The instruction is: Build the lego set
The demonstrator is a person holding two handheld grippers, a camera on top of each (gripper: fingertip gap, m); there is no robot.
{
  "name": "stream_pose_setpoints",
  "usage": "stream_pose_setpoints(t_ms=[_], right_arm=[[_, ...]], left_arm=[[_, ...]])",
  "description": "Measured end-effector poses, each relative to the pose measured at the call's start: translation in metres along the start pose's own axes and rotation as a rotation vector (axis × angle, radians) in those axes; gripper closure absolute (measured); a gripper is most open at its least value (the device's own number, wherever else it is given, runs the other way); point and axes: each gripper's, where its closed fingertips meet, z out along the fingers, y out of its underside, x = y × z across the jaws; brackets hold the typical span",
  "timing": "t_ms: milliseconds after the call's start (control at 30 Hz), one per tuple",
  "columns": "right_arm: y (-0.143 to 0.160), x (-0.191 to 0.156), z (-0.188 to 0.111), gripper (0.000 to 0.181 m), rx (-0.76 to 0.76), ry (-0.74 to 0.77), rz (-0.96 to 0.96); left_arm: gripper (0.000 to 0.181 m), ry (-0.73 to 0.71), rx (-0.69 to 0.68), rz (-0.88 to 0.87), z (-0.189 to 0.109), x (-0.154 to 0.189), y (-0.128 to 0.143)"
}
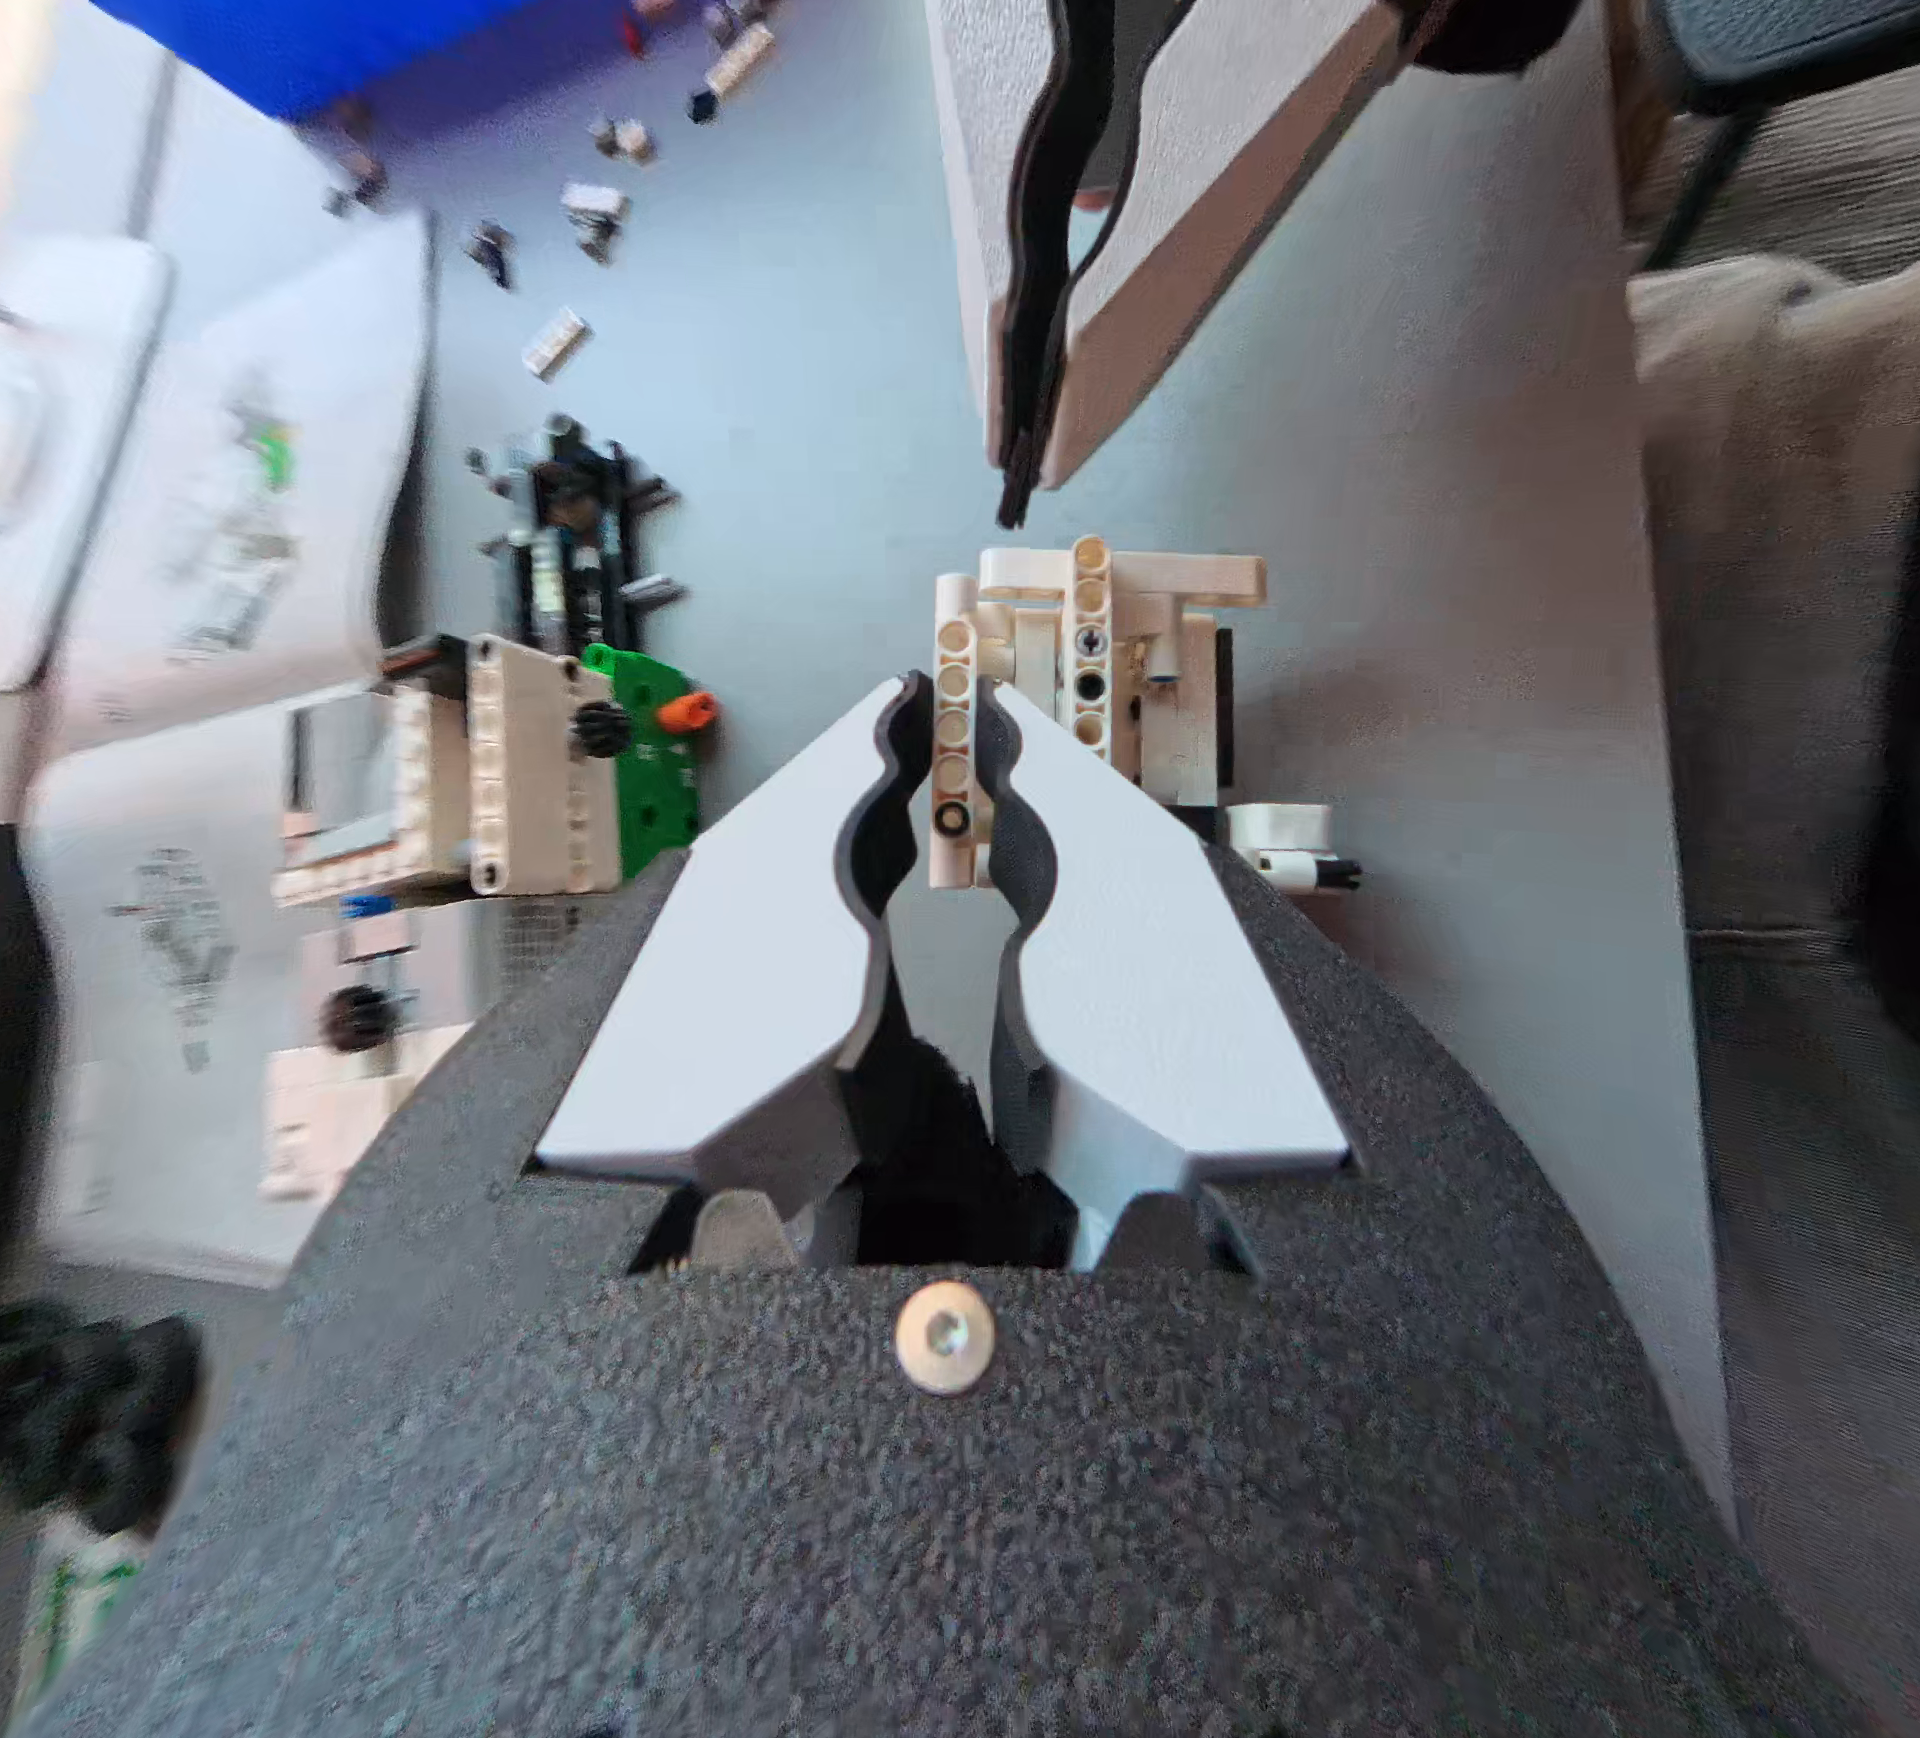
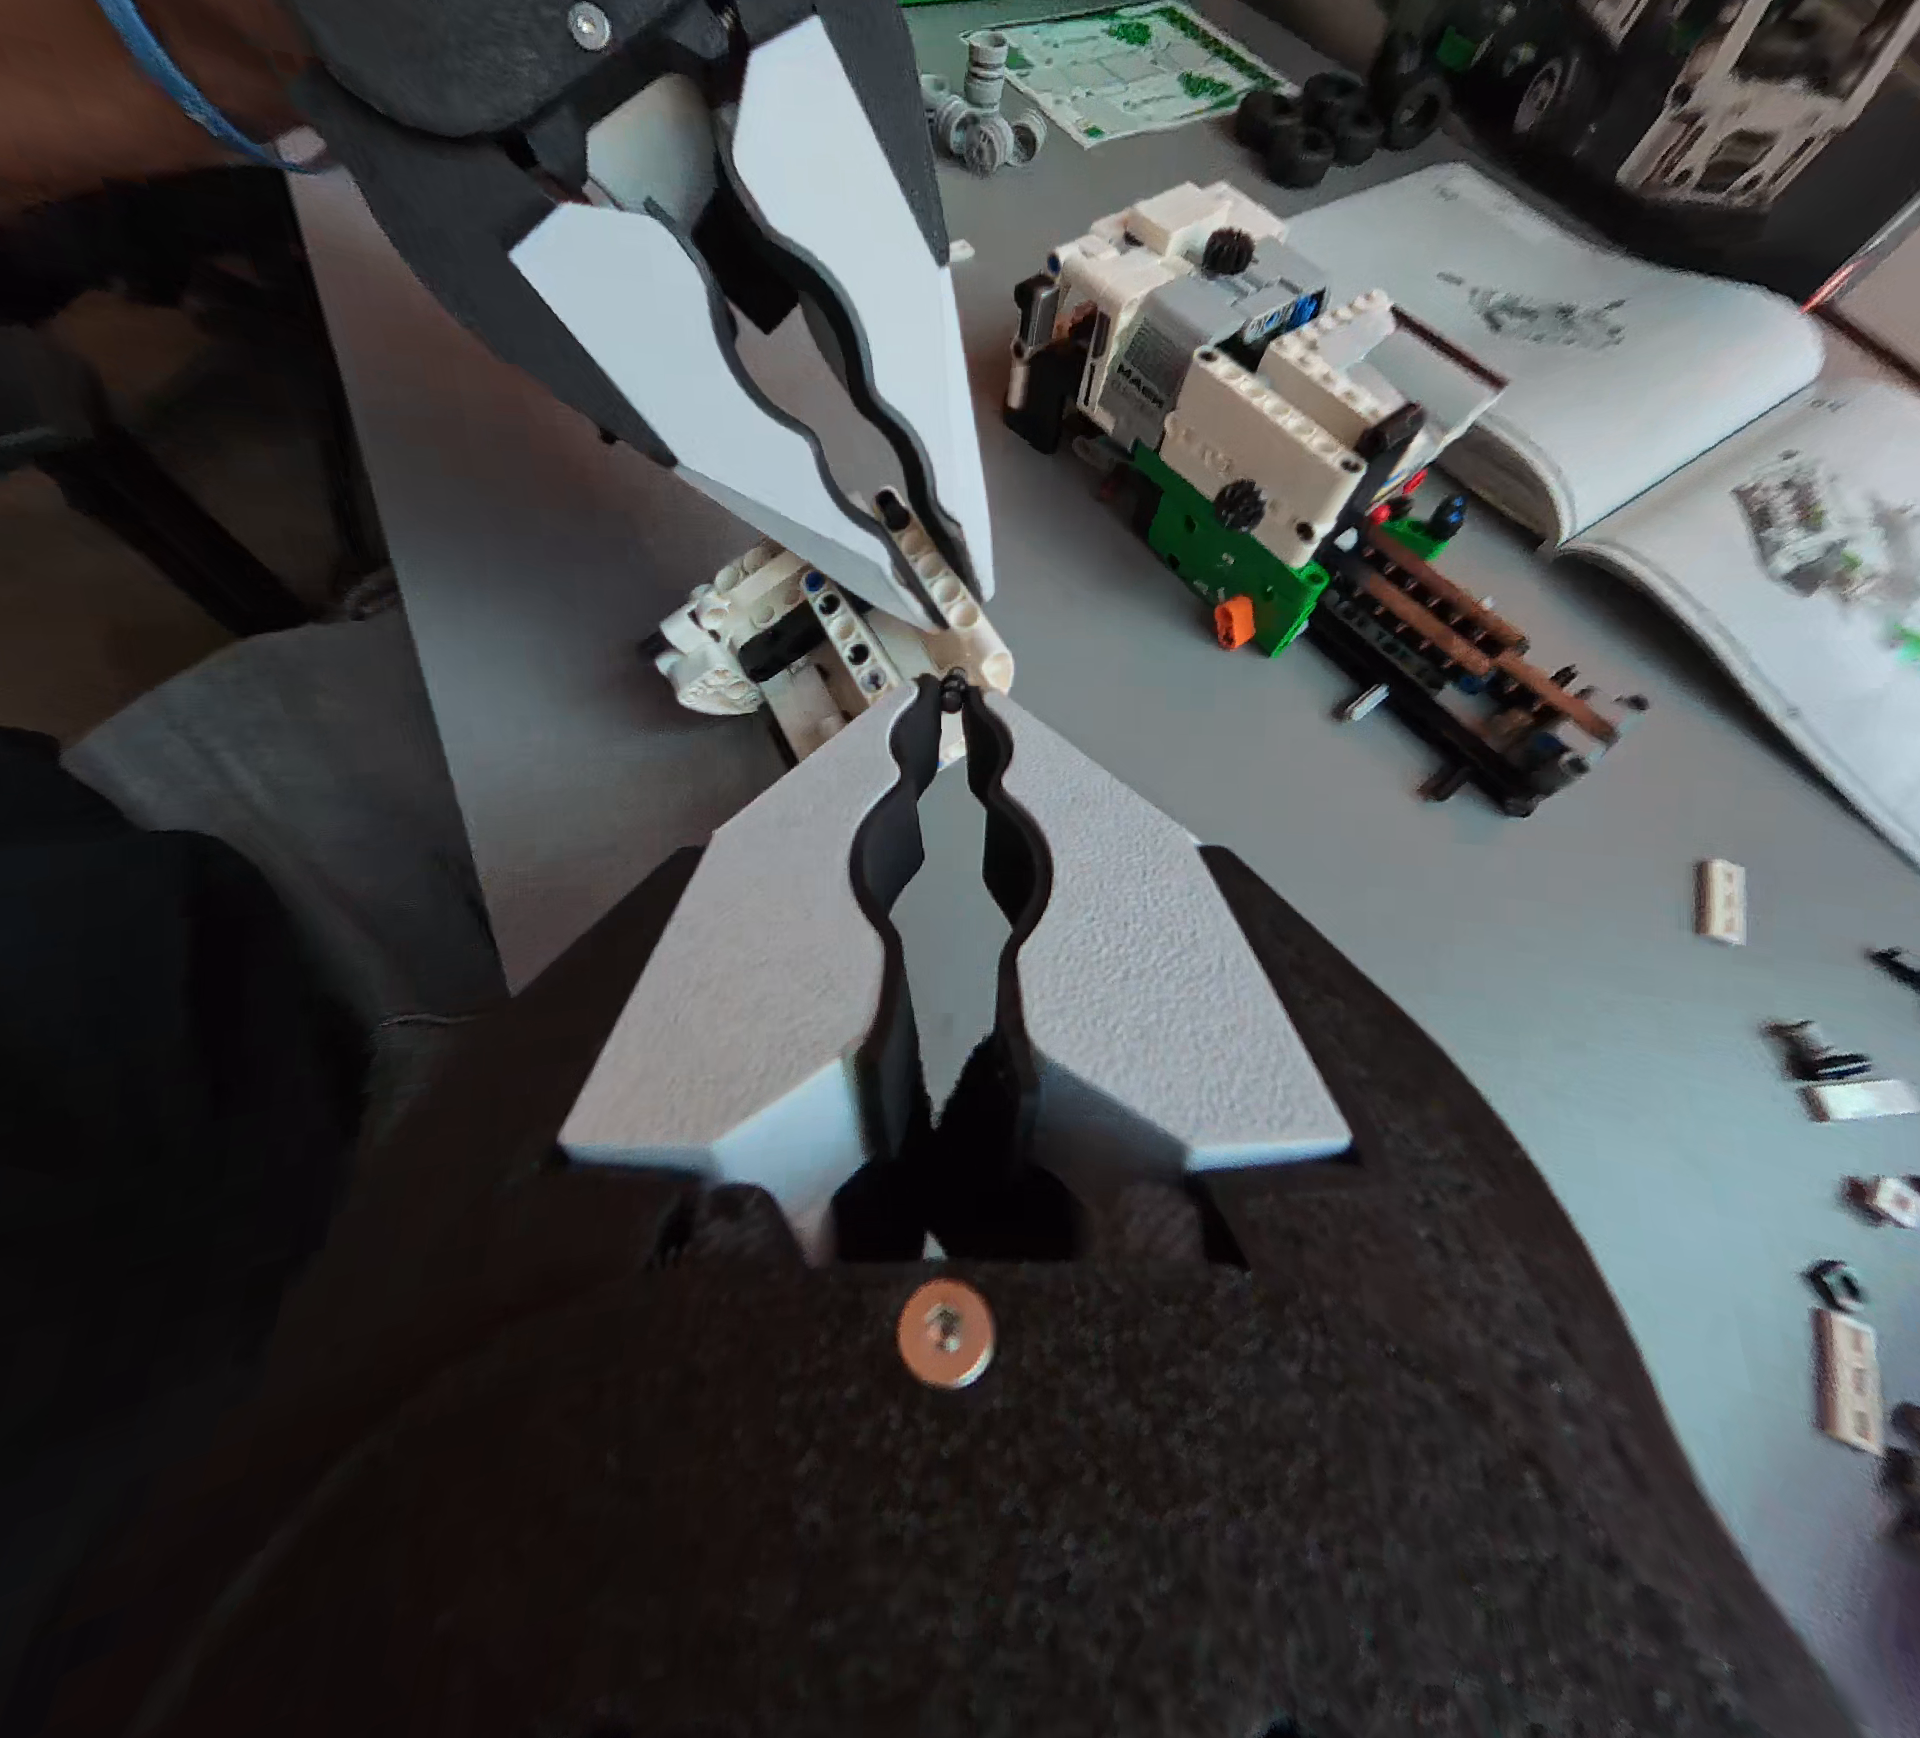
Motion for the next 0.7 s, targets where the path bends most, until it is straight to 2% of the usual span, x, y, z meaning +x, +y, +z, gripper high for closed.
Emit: stream_pose_setpoints(t_ms=[33, 133, 300, 533, 700], right_arm=[[-0.004, -0.002, 0.001, 0.178, 0.002, 0.041, -0.058], [-0.008, -0.007, 0.006, 0.178, -0.018, 0.131, -0.197], [-0.002, -0.010, 0.017, 0.178, -0.085, 0.187, -0.341], [-0.004, -0.015, 0.017, 0.178, -0.126, 0.213, -0.422], [-0.003, -0.015, 0.014, 0.178, -0.132, 0.233, -0.441]], left_arm=[[0.175, -0.064, -0.016, 0.046, -0.004, -0.003, -0.001], [0.175, -0.206, -0.082, 0.182, -0.009, -0.005, 0.001], [0.174, -0.249, -0.111, 0.239, -0.008, 0.003, 0.000], [0.174, -0.325, -0.131, 0.314, -0.009, 0.003, -0.003], [0.174, -0.346, -0.126, 0.301, -0.009, 0.003, -0.005]])
